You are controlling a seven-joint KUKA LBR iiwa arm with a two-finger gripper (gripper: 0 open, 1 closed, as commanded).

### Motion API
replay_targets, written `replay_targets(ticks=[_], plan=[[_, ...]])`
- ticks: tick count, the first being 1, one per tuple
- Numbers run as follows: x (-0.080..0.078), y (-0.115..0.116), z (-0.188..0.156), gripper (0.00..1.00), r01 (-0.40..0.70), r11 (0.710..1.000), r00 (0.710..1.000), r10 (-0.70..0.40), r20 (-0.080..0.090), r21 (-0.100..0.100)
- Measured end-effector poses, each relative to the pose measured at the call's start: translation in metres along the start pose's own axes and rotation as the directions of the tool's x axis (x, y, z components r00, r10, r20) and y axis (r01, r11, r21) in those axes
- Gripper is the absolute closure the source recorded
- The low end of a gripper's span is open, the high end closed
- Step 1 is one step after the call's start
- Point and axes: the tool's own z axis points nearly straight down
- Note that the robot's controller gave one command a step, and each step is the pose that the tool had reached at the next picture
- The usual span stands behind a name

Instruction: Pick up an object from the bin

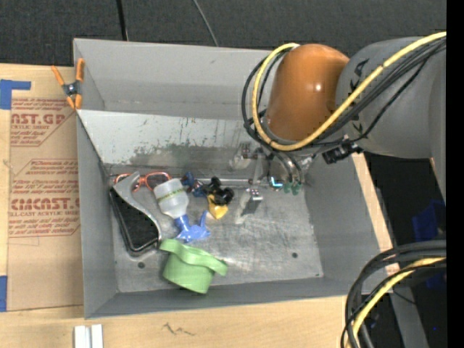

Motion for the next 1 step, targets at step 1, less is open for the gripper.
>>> replay_targets(ticks=[1], plan=[[-0.0016,-0.0001,-0.0046,0.00,0.000,1.000,1.000,0.000,0.007,0.000]])
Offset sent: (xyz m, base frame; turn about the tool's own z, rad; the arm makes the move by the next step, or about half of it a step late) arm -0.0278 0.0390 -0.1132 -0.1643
